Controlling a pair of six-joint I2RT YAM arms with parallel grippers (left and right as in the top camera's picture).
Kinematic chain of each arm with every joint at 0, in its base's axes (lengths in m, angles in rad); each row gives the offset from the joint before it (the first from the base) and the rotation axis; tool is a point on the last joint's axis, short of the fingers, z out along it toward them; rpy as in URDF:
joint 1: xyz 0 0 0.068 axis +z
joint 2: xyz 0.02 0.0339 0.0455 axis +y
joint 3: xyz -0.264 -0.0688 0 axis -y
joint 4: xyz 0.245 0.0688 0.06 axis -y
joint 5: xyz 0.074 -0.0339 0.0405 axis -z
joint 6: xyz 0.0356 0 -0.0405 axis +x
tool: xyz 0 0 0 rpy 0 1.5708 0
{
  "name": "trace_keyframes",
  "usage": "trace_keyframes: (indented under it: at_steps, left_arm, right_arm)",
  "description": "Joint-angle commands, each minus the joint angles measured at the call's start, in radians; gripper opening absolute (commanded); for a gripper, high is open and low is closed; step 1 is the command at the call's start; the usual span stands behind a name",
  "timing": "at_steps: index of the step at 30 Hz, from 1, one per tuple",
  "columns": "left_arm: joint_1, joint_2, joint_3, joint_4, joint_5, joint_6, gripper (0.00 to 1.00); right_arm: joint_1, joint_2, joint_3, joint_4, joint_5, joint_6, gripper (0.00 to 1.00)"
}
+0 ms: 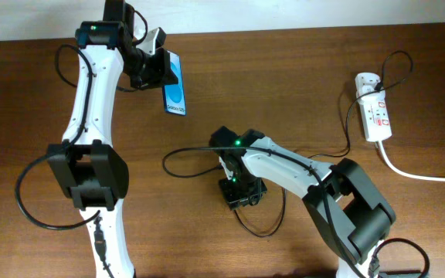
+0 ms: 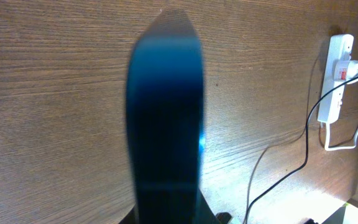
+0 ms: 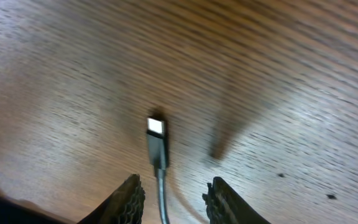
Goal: Plug charger to phone and switch on socket
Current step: 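Lower the right gripper to the black USB-C cable end on the table, then grasp the USB-C plug with the right gripper and lift it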
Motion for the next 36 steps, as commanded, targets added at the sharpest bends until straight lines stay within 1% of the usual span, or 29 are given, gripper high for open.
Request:
trace_keyframes:
  at_steps: [1,3,5,7,9,10,22,26,29,36]
  left_arm:
    - [0.007,-0.035,0.021,0.003,0.012,0.016,0.00]
    - [0.007,-0.035,0.021,0.003,0.012,0.016,0.00]
    - [0.007,-0.035,0.021,0.003,0.012,0.016,0.00]
    - [0.007,-0.035,0.021,0.003,0.012,0.016,0.00]
    - [0.007,-0.035,0.021,0.003,0.012,0.016,0.00]
    - [0.007,-0.035,0.021,0.003,0.012,0.016,0.00]
    - [0.007,-0.035,0.021,0.003,0.012,0.016,0.00]
    - [0.007,-0.035,0.021,0.006,0.012,0.016,0.00]
    - [0.007,-0.035,0.021,0.008,0.012,0.016,0.00]
    - [0.007,-0.035,0.021,0.010,0.012,0.016,0.00]
  right_arm:
    - [0.021,0.014,-0.006,0.003,-0.024,0.010,0.37]
    - [0.021,0.014,-0.010,0.011,-0.024,0.016,0.32]
    - [0.021,0.014,-0.021,0.018,-0.022,0.034,0.32]
    - [0.021,0.014,-0.025,0.023,-0.021,0.035,0.28]
    - [0.021,0.014,-0.025,0.023,-0.020,0.034,0.22]
    - [0.021,0.014,-0.025,0.022,-0.020,0.035,0.21]
    - [0.025,0.037,-0.028,0.036,-0.039,0.035,0.21]
    - [0.025,0.042,-0.028,0.041,-0.039,0.035,0.18]
    - [0.024,0.042,-0.028,0.045,-0.039,0.035,0.14]
    - [0.003,0.042,-0.028,0.048,-0.043,0.035,0.14]
